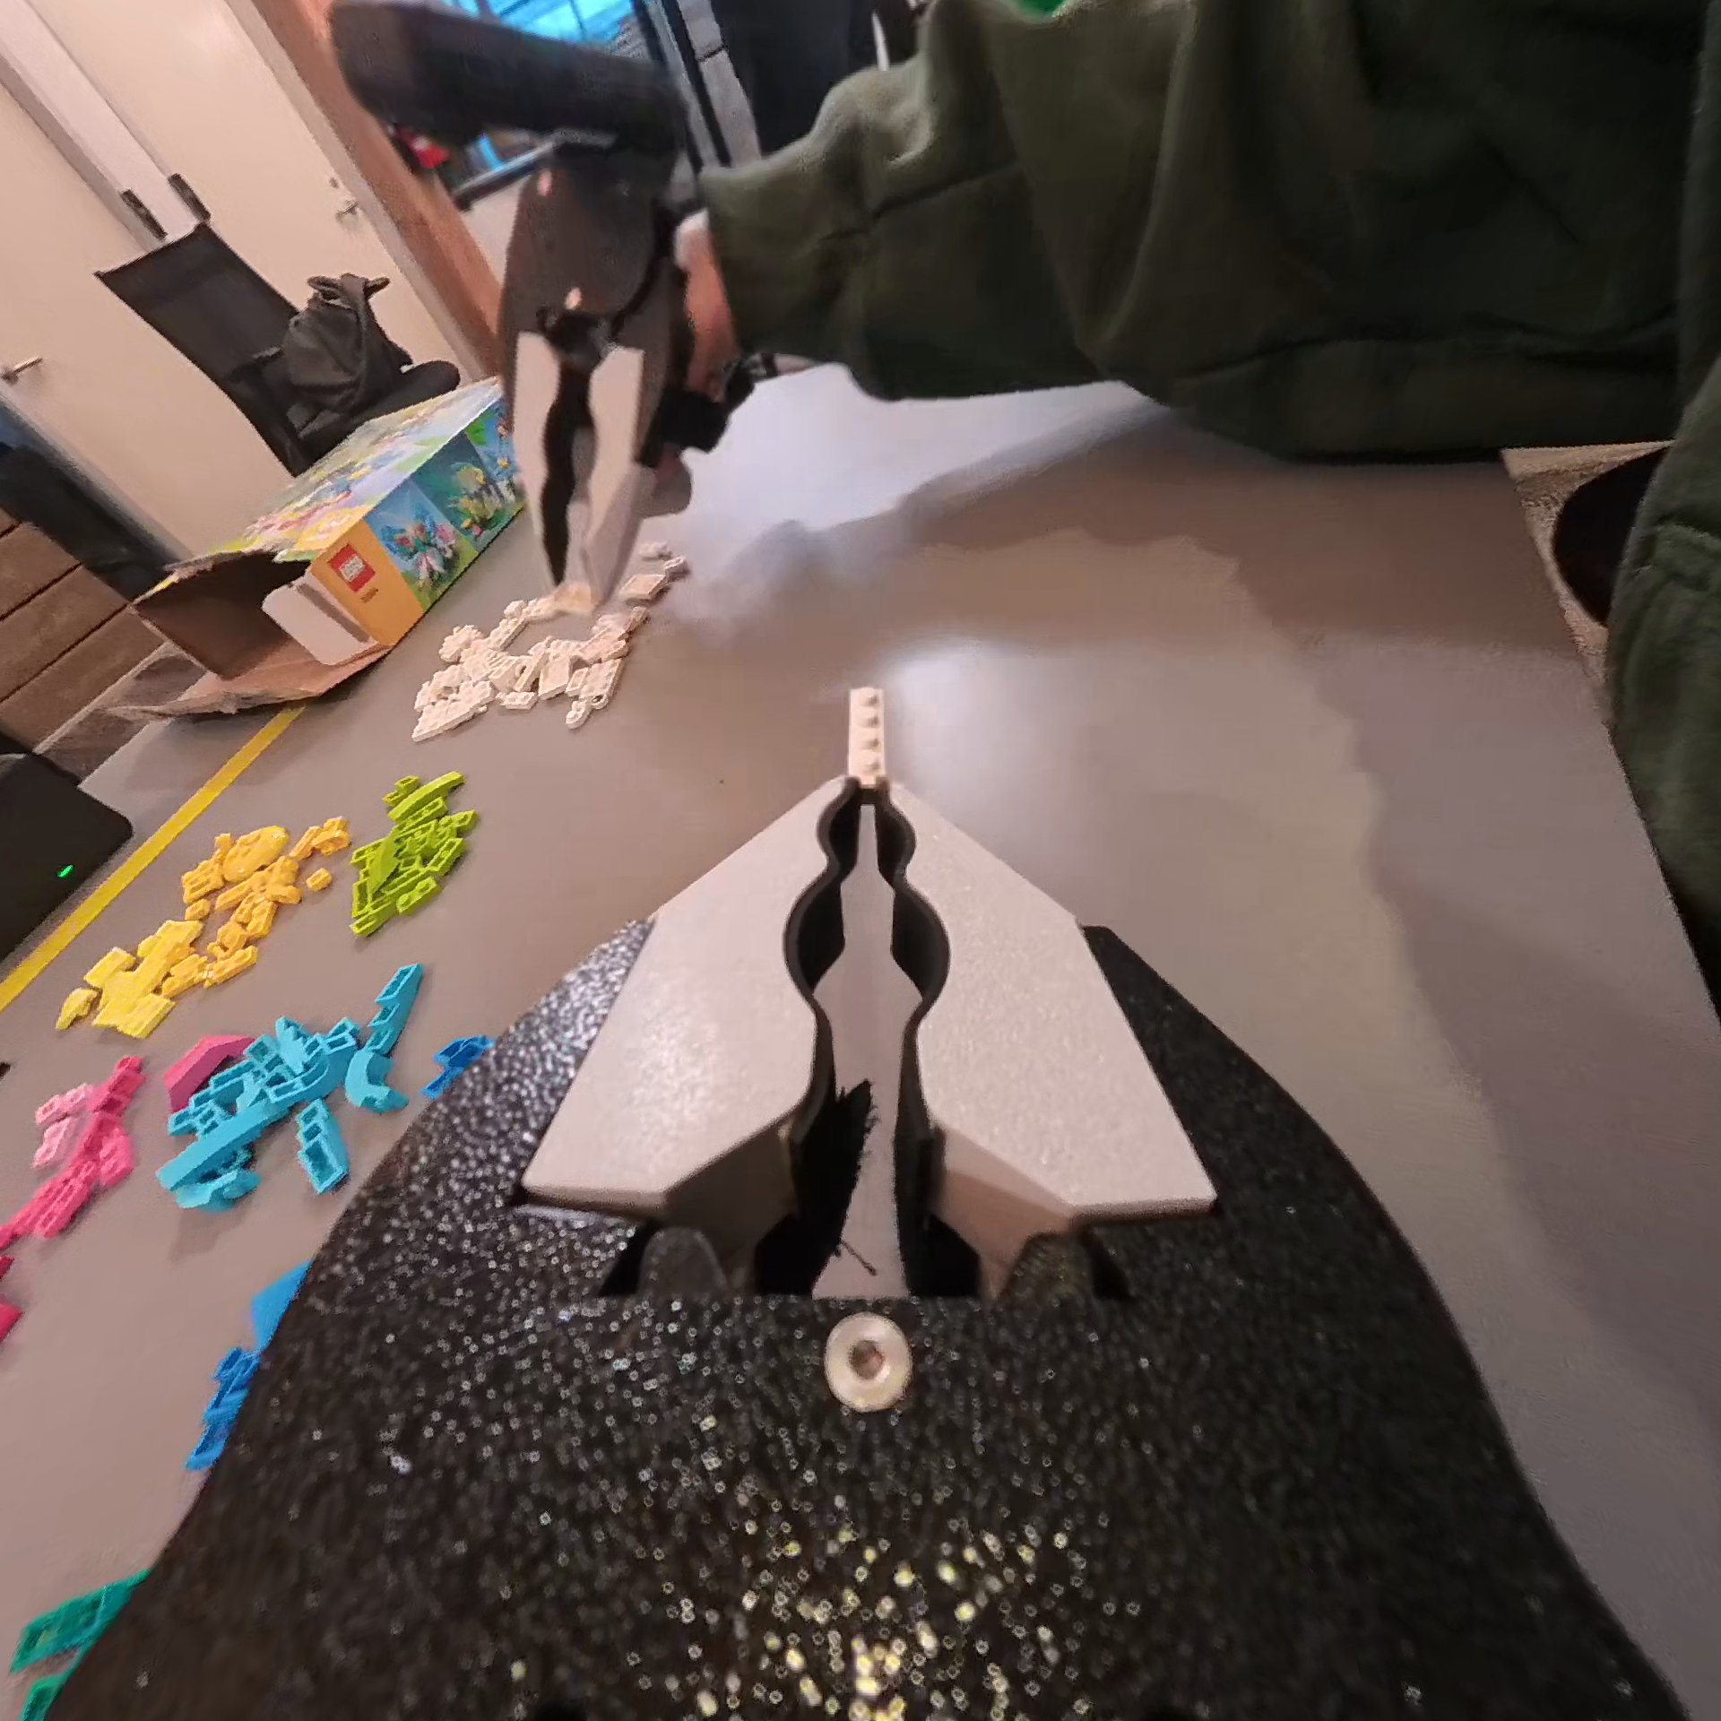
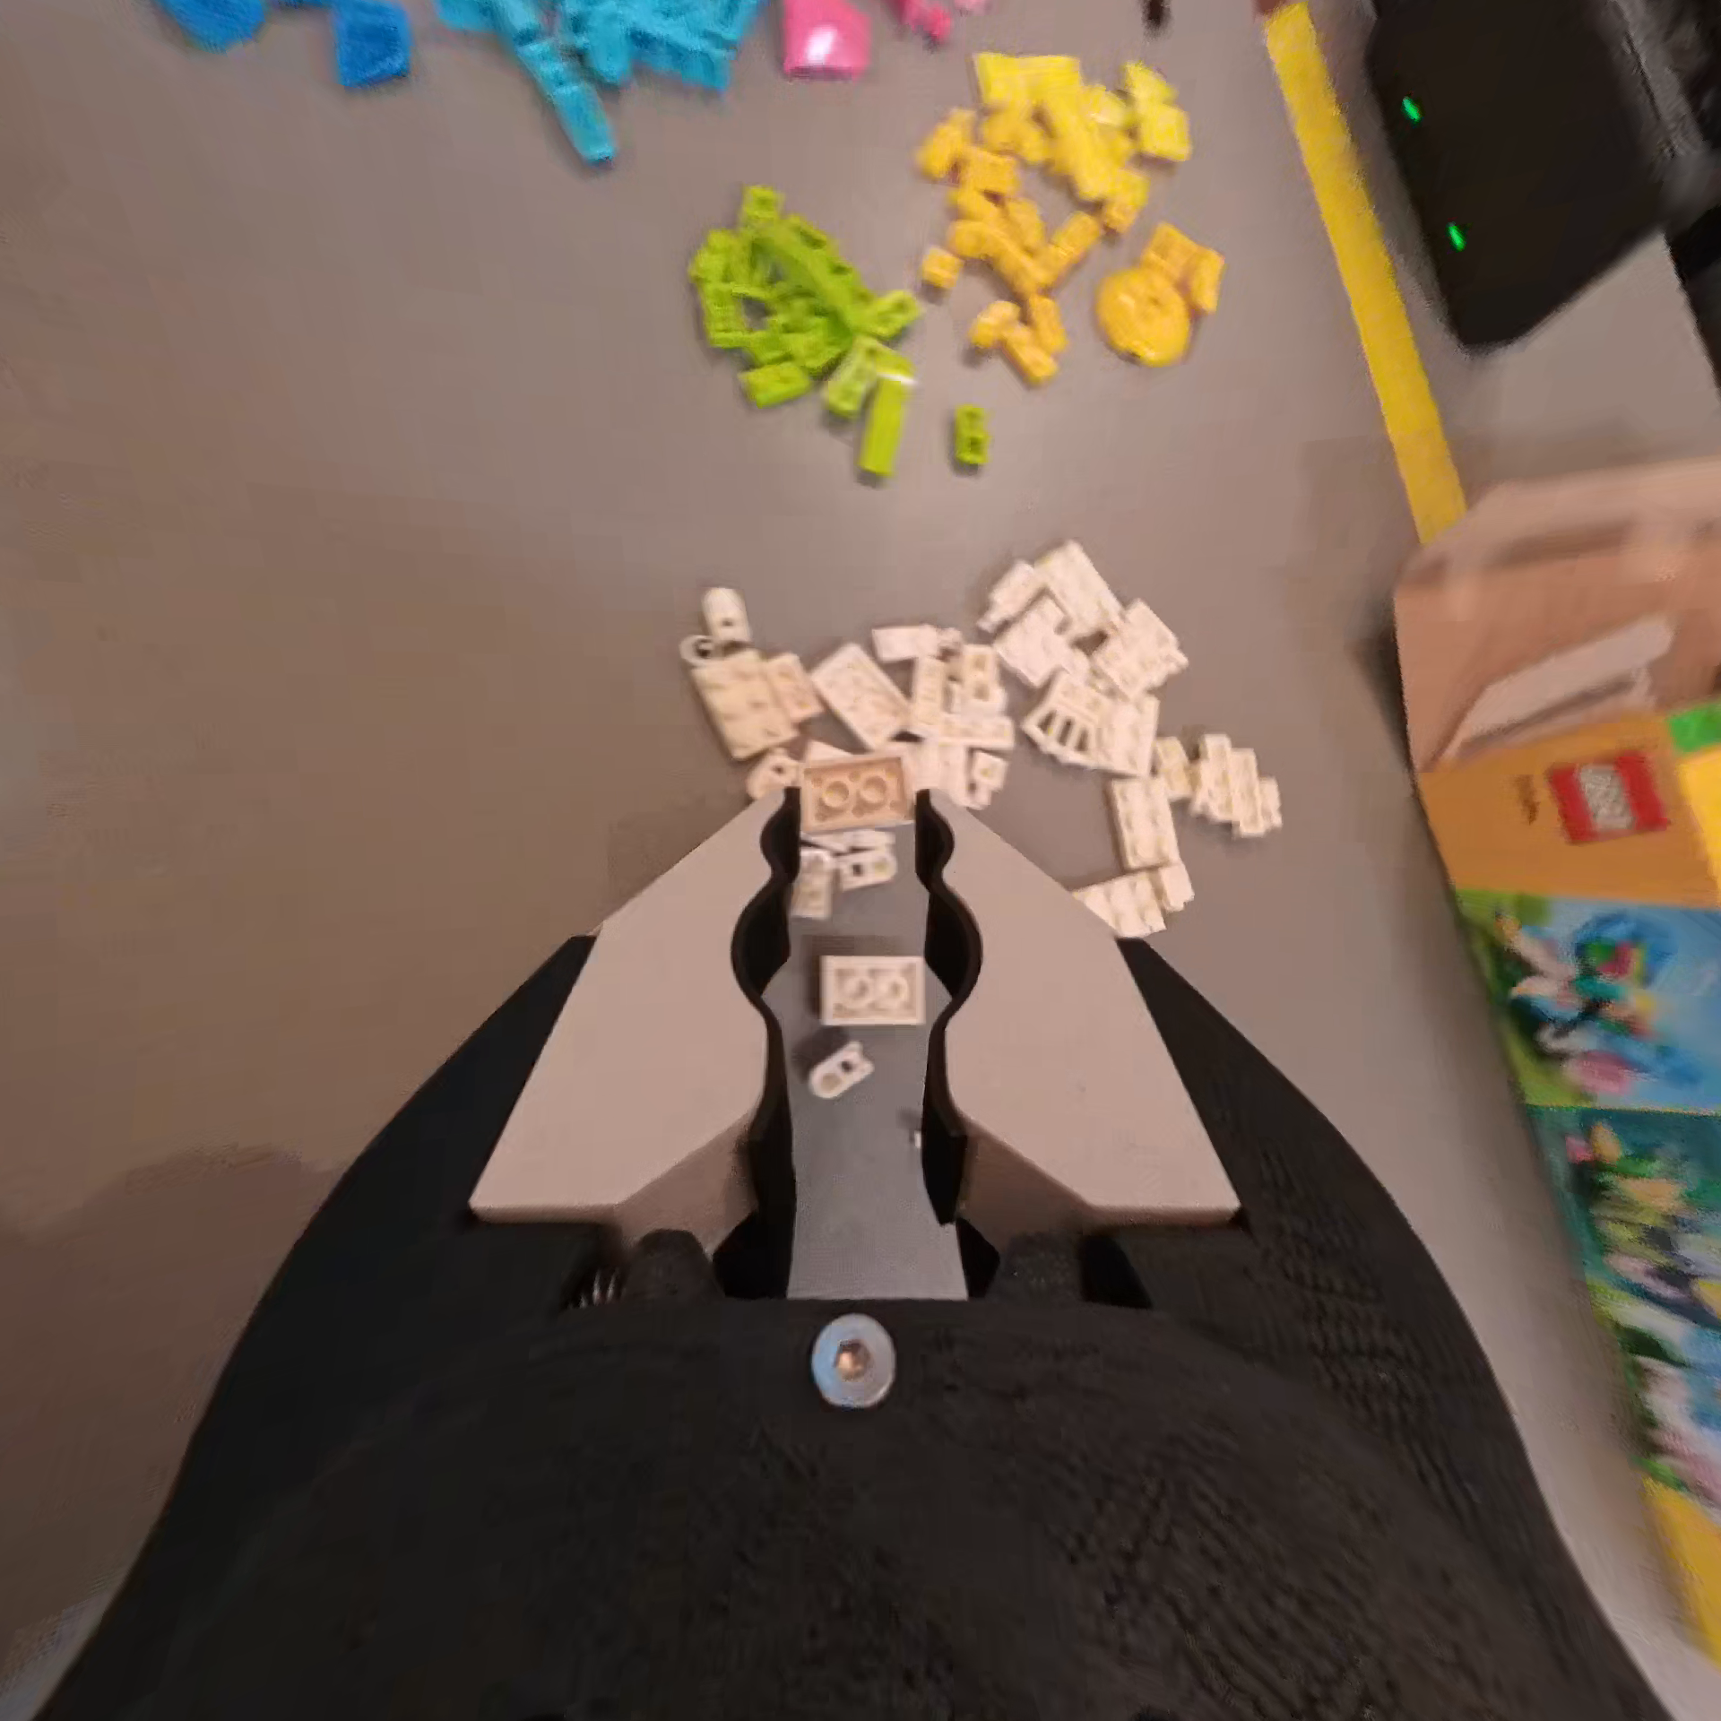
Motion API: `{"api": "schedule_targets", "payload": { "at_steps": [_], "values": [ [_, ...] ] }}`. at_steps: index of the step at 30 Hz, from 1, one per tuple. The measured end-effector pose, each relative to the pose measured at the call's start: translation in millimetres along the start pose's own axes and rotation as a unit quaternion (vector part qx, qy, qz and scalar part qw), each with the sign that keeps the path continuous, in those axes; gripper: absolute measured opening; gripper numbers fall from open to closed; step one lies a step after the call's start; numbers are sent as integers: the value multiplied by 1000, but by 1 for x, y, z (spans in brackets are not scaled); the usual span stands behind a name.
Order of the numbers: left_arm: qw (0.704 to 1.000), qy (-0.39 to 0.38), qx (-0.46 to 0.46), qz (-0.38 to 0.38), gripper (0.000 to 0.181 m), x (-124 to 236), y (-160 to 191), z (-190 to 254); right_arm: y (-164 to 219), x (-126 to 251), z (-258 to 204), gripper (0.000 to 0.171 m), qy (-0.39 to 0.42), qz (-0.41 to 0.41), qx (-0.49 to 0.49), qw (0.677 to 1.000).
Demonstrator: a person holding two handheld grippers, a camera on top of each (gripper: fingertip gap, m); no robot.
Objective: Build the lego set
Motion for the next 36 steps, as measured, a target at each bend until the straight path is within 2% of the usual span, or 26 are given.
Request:
{"api": "schedule_targets", "payload": {
  "at_steps": [1, 5, 8, 10, 12, 15, 18, 19, 21, 24, 26, 27, 32, 36],
  "values": [
    [1000, -5, 5, 0, 0, 1, 1, -2, -4, 6, -10, 23, 1, -15, 44, 999],
    [1000, -12, 19, 3, 0, 2, 1, -6, -18, 24, -33, 23, 24, -83, 231, 969],
    [1000, -17, 13, -1, 0, 2, 1, -7, -22, 29, -49, 23, 22, -109, 314, 943],
    [1000, -16, 13, 0, 0, 2, 1, -6, -16, 26, -63, 23, -6, -124, 318, 940],
    [1000, -17, 11, 1, 0, 3, 0, -6, -17, 19, -73, 23, -31, -109, 255, 960],
    [1000, -19, 9, 1, 0, 3, 0, -6, -15, 11, -62, 23, -21, -99, 187, 977],
    [1000, -21, 11, 1, 0, 4, 0, -7, -12, 16, -54, 23, 2, -123, 235, 964],
    [1000, -21, 13, 1, 0, 4, 1, -8, -8, 20, -52, 23, 11, -148, 278, 949],
    [1000, -20, 15, 2, 0, 4, 0, -8, -2, 29, -48, 23, 33, -213, 387, 896],
    [1000, -21, 13, 0, 0, 3, 0, -7, -6, 38, -57, 23, 61, -262, 555, 788],
    [1000, -21, 11, 1, 0, 4, 0, -7, -9, 40, -64, 23, 79, -268, 658, 699],
    [1000, -20, 11, 1, 0, 3, 0, -7, -9, 39, -70, 23, 79, -263, 693, 666],
    [1000, -17, 12, 3, 0, 3, -1, -5, -7, 37, -110, 23, 66, -213, 767, 602],
    [1000, -15, 13, 6, 0, 3, -2, -5, -17, 38, -137, 23, 95, -162, 788, 586]
  ]
}}
Point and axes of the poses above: each gripper's, where its closed fingertips meet, x back along the fingers, y out of its underside, z = x × y across the jaws, the point moved 1 cm from there along x, back along the fingers, and after that the axes turned 15 degrees about y, right-handed, at the moved point
